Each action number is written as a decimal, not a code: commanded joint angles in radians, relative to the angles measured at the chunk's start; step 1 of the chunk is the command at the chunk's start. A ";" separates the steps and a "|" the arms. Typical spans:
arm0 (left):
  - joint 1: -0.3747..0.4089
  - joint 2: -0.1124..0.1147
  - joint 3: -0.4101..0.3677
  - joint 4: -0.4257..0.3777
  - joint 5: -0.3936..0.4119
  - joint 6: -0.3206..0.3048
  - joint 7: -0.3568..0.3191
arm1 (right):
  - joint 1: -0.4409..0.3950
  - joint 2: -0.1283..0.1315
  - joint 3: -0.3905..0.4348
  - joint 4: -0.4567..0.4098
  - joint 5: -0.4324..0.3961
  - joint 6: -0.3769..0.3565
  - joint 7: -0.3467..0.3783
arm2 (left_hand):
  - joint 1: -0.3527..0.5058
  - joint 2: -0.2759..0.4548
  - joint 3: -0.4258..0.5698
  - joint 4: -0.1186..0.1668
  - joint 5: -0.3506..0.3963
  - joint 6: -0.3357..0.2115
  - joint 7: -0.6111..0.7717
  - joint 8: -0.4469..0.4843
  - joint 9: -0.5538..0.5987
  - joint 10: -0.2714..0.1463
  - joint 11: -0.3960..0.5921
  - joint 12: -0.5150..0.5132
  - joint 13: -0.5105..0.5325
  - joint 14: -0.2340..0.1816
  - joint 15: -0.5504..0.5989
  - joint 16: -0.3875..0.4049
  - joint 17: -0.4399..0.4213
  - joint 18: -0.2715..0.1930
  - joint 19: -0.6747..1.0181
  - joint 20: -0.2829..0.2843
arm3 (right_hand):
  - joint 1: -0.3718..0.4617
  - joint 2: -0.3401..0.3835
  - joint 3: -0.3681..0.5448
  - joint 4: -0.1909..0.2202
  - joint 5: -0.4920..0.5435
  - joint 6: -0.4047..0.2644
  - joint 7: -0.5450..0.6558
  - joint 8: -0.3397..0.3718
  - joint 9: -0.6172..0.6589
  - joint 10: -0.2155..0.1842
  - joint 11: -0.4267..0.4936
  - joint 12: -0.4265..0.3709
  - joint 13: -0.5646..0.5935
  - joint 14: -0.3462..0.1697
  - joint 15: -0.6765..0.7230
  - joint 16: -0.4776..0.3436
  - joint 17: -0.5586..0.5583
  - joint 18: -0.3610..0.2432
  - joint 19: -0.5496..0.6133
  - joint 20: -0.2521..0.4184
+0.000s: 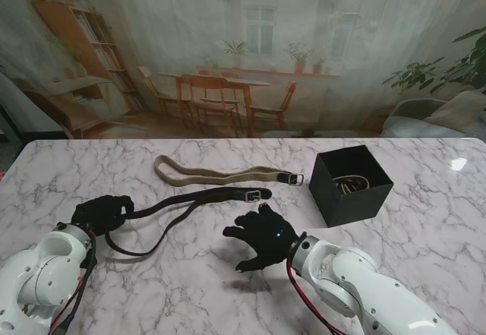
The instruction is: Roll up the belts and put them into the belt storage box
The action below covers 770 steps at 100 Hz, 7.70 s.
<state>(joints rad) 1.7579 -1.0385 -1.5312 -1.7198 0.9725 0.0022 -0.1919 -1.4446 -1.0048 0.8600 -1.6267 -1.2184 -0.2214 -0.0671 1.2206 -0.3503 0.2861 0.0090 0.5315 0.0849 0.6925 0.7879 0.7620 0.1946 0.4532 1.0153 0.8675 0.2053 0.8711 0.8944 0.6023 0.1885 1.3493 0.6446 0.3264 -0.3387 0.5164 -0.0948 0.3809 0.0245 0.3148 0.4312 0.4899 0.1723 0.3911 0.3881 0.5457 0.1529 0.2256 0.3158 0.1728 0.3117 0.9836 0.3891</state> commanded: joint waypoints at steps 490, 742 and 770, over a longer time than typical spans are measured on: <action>0.053 0.049 0.053 0.009 0.297 -0.459 -0.069 | -0.295 -0.011 0.214 -0.122 0.058 0.058 0.152 | -0.051 0.091 -0.201 -0.004 0.173 -0.110 0.064 -0.066 0.215 -0.129 -0.160 -0.437 -0.127 -0.033 -0.418 -0.240 -0.448 -0.014 -0.512 -0.045 | 0.340 -0.173 0.402 -0.148 0.426 -0.113 0.655 -0.129 0.957 -0.186 0.391 0.231 0.740 -0.107 0.365 0.221 0.267 0.037 0.140 0.021; 0.085 0.051 -0.079 0.196 0.458 -0.228 0.133 | -0.500 -0.022 0.483 -0.200 -0.075 0.027 0.004 | -0.049 0.099 -0.208 -0.005 0.169 -0.141 0.065 -0.090 0.197 -0.160 -0.189 -0.437 -0.152 -0.038 -0.456 -0.249 -0.446 -0.026 -0.494 -0.060 | 0.114 0.029 -0.110 0.040 0.353 -0.263 0.230 0.075 0.391 -0.081 0.218 0.279 0.222 -0.035 0.437 0.309 0.142 -0.003 0.177 0.197; 0.087 0.052 -0.085 0.197 0.462 -0.231 0.136 | -0.475 -0.016 0.501 -0.174 -0.136 0.041 -0.007 | -0.041 0.109 -0.208 -0.005 0.165 -0.153 0.051 -0.102 0.175 -0.173 -0.208 -0.456 -0.177 -0.038 -0.487 -0.269 -0.464 -0.011 -0.515 -0.067 | 0.085 -0.101 0.199 0.032 0.004 -0.220 0.050 -0.024 0.185 -0.070 0.261 0.324 0.144 -0.055 0.440 0.316 0.109 -0.015 0.160 0.185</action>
<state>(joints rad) 1.8334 -0.9862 -1.6177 -1.5413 1.4323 -0.2252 -0.0375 -1.9247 -1.0272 1.3451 -1.8046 -1.3295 -0.1899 -0.0931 1.1307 -0.2665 0.0664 -0.0010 0.6770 -0.0279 0.7957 0.7389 0.9515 0.0574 0.2883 0.5923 0.7084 0.1087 0.4054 0.6393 0.1632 0.1794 0.8588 0.5844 0.4149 -0.4017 0.6546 -0.0741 0.4824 -0.2118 0.4202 0.4429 0.7404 0.0841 0.6165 0.6863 0.7286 0.1000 0.6385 0.6221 0.3028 0.3091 1.1461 0.5730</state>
